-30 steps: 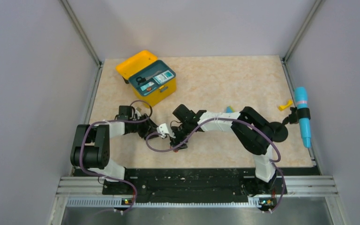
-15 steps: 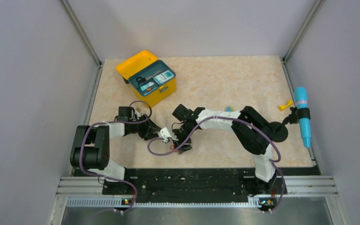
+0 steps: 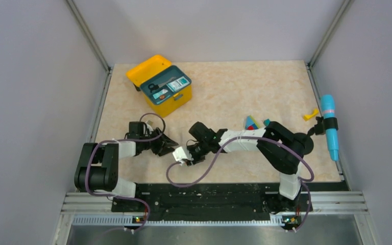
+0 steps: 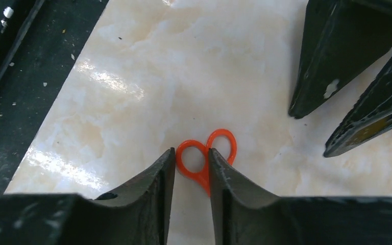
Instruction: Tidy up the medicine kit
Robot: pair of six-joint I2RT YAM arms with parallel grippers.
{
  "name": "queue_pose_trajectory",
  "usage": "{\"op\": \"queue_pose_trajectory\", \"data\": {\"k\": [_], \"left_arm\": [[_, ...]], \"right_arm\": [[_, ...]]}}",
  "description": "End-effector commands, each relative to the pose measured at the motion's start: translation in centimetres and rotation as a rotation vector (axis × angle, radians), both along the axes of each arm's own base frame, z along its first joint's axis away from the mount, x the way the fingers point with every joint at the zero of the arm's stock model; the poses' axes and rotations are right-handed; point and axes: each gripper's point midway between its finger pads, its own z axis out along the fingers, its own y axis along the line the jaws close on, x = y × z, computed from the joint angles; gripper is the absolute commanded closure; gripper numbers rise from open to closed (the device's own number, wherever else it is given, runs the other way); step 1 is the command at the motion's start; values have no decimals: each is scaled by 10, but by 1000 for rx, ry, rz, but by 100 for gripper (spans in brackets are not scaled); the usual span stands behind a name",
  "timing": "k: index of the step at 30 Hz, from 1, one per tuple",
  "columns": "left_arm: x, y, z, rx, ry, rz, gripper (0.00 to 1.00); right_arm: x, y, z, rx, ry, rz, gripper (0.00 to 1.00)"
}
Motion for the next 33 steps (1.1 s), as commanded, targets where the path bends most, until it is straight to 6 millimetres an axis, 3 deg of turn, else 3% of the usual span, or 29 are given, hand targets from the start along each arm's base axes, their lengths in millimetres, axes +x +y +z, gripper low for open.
{"op": "queue_pose_trajectory", "data": {"k": [1, 6, 13, 16, 20, 24, 27, 33], "left_arm": [[-24, 3, -29, 83, 90, 3, 53], [-33, 3, -37, 105, 133, -12, 54], [-44, 4, -50, 132, 206, -32, 55], [-42, -2, -52, 131, 211, -69, 55], [-40, -7, -57, 149, 223, -100, 56], [-36, -8, -61, 156, 240, -110, 59], [-34, -7, -65, 170, 246, -116, 59], [-28, -6, -69, 189, 245, -116, 60]], "right_arm": [[-13, -52, -69, -169, -132, -4, 71], [-7, -57, -76, -135, -179, -73, 74], [6, -43, -64, -76, -179, -177, 80], [17, -28, -41, -19, -190, -223, 81], [50, -1, 4, 77, -207, -293, 81], [75, 15, 34, 136, -195, -343, 81], [81, 20, 50, 161, -179, -363, 81], [74, 7, 56, 132, -110, -397, 75]]}}
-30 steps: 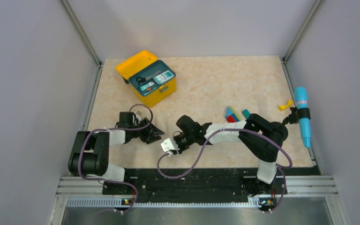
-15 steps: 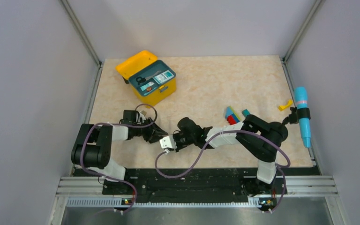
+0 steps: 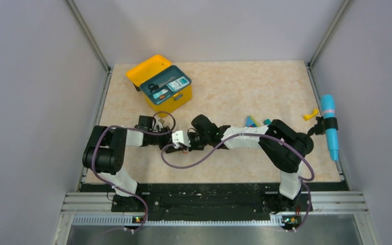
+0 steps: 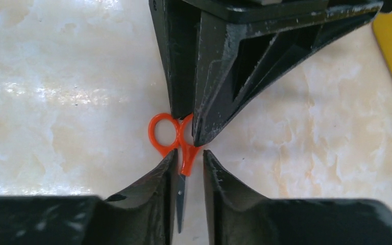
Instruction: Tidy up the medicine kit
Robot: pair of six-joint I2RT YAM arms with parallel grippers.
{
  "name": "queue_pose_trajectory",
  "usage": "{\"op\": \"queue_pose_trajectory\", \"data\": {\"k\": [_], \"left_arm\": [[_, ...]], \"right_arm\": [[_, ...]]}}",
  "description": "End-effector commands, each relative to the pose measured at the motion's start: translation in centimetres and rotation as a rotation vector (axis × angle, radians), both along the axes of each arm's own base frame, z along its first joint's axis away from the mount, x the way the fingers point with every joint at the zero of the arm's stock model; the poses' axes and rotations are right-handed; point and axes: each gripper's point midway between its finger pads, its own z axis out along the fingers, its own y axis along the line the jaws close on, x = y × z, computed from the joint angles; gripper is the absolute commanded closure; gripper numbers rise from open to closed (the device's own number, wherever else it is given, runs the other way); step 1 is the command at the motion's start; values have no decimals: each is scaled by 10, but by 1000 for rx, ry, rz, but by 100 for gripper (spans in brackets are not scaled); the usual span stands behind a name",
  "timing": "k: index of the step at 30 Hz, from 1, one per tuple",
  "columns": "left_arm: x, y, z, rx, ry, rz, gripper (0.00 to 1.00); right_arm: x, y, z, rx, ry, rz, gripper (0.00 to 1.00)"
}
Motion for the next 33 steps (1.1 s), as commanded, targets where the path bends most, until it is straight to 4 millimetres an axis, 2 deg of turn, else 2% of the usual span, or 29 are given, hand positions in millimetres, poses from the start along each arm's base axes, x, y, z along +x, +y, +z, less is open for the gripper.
{"op": "queue_pose_trajectory", "data": {"k": [1, 2, 6, 9, 11, 14, 17, 20, 26, 28, 33], "left_arm": [[-27, 31, -63, 276, 123, 22, 60], [-26, 32, -64, 280, 125, 21, 60], [-25, 31, -65, 278, 124, 15, 62], [-24, 31, -66, 280, 121, 13, 62], [-21, 31, -66, 282, 115, 11, 63], [-14, 30, -67, 281, 91, 2, 62], [-7, 25, -66, 267, 66, -30, 61], [-2, 23, -67, 271, 48, -67, 59], [11, 12, -66, 256, -18, -107, 56], [20, 8, -62, 249, -82, -112, 56], [29, 8, -53, 240, -218, -96, 58]], "right_arm": [[9, -1, 36, 59, 41, -54, 72], [7, -6, 33, 44, 72, -58, 66], [5, -28, 14, -11, 153, -65, 55], [2, -41, -1, -66, 163, -52, 52], [-1, -48, -16, -106, 170, -42, 54], [-1, -50, -33, -144, 186, -37, 64], [2, -50, -46, -165, 174, -28, 75], [1, -53, -57, -182, 164, -6, 80], [-8, -60, -69, -176, 144, 39, 84], [-15, -64, -74, -181, 161, 54, 85], [-25, -68, -75, -167, 181, 67, 85]]}}
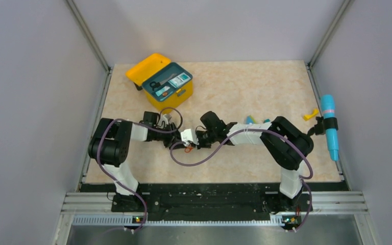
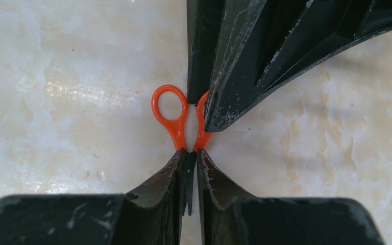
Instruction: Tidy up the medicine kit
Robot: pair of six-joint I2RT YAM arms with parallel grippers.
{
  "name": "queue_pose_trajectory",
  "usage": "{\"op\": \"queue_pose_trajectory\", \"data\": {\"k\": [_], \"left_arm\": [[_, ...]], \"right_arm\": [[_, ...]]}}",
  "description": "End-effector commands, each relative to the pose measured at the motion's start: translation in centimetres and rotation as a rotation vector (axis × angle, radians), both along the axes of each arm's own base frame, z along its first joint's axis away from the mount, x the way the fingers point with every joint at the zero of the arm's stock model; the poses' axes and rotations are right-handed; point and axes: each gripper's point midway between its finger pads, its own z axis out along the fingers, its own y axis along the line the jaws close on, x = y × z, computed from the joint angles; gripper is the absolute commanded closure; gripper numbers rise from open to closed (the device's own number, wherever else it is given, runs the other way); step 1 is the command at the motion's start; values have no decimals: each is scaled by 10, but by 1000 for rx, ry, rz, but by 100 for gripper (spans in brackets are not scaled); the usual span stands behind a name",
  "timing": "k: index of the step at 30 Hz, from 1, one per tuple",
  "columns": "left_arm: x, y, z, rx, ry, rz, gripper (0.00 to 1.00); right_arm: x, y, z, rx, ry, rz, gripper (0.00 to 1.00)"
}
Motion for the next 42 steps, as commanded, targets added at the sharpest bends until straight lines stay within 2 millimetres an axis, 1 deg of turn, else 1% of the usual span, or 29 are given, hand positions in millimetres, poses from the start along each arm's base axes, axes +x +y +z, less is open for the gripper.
{"op": "queue_pose_trajectory", "data": {"k": [1, 2, 4, 5, 9, 11, 12, 13, 15, 16, 17, 18, 19, 21, 23, 25, 27, 29, 31, 34, 36, 39, 42], "left_arm": [[18, 26, -53, 272, -208, 70, 60], [21, 24, -50, 258, -231, 74, 63], [23, 19, -45, 218, -260, 63, 72], [24, 18, -46, 209, -258, 56, 77], [26, 16, -51, 206, -248, 42, 89], [27, 15, -51, 197, -253, 37, 98], [26, 14, -50, 192, -256, 36, 100], [26, 14, -48, 189, -263, 32, 100], [25, 15, -40, 181, -294, 17, 100], [25, 14, -34, 169, -317, 10, 100], [24, 13, -28, 157, -340, -2, 100], [23, 12, -20, 144, -371, -18, 100], [22, 11, -13, 134, -399, -27, 100], [23, 9, 2, 114, -457, -43, 100], [22, 6, 18, 83, -523, -73, 100], [20, 4, 33, 61, -580, -114, 100], [20, 2, 50, 44, -643, -152, 100], [19, 0, 71, 23, -698, -176, 100], [22, -2, 97, 9, -764, -183, 100], [33, -4, 140, -3, -857, -172, 100], [45, -4, 169, 3, -925, -152, 100], [70, 1, 209, 31, -1019, -83, 100], [109, 21, 238, 151, -1102, 68, 100]], "right_arm": [[-32, -39, -58, -163, 112, 10, 85], [-32, -39, -58, -161, 111, 11, 85], [-32, -38, -56, -159, 110, 10, 85], [-31, -38, -56, -159, 111, 10, 85], [-28, -33, -54, -151, 105, 10, 85], [-26, -32, -53, -152, 103, 7, 85], [-26, -33, -52, -157, 103, 6, 85], [-25, -33, -50, -162, 101, 1, 84], [-20, -35, -36, -160, 89, -26, 81], [-17, -37, -23, -145, 93, -45, 77], [-15, -39, -7, -122, 111, -67, 68], [-14, -41, 10, -89, 139, -83, 63], [-13, -44, 38, -35, 165, -100, 59], [-10, -53, 76, 49, 236, -151, 54], [-4, -65, 105, 114, 291, -233, 51], [2, -79, 122, 146, 323, -299, 50], [9, -92, 130, 154, 324, -351, 50], [16, -104, 131, 149, 306, -393, 50], [23, -112, 131, 144, 295, -435, 50], [36, -118, 136, 166, 315, -513, 50], [44, -120, 143, 194, 311, -549, 50], [49, -122, 154, 213, 283, -564, 49], [54, -124, 159, 216, 266, -594, 49]]}}
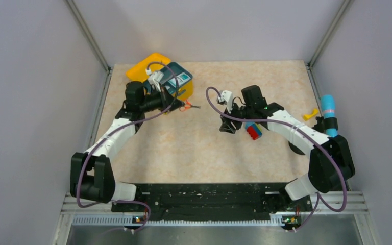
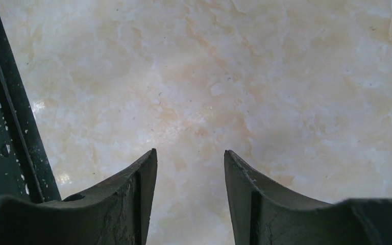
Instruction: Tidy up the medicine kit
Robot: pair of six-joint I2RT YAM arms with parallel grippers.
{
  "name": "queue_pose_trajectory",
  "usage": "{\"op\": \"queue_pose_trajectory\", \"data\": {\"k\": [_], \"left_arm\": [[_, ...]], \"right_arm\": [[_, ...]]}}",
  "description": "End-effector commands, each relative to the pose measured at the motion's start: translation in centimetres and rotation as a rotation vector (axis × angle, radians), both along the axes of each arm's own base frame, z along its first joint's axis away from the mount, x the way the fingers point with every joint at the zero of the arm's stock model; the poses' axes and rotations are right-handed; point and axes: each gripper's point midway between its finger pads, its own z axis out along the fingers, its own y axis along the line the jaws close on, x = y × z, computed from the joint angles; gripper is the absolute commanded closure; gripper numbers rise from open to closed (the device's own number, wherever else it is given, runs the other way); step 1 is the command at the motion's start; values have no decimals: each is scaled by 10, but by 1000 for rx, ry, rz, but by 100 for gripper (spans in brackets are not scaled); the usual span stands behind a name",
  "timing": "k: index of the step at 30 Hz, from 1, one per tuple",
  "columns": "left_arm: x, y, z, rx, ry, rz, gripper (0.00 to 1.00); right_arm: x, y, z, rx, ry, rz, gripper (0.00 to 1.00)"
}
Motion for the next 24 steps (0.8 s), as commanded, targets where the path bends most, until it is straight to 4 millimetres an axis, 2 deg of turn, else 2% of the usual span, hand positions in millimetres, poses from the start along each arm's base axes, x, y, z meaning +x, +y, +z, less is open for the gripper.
{"op": "queue_pose_trajectory", "data": {"k": [1, 6, 12, 14, 18, 24], "left_arm": [[56, 31, 58, 30, -182, 259, 100], [117, 73, 82, 33, -240, 545, 100], [175, 117, 78, 64, -228, 746, 100], [190, 129, 73, 77, -215, 785, 100], [215, 148, 51, 81, -142, 850, 100], [231, 146, 22, 94, -95, 843, 100]], "right_arm": [[19, 3, 39, 49, -73, -66, 49], [20, 4, 43, 60, -56, -89, 49], [15, 5, 38, 82, -6, -114, 50], [15, 5, 37, 85, -3, -122, 49], [19, 7, 36, 100, 13, -151, 48], [35, 27, 44, 189, 98, -203, 39]]}}
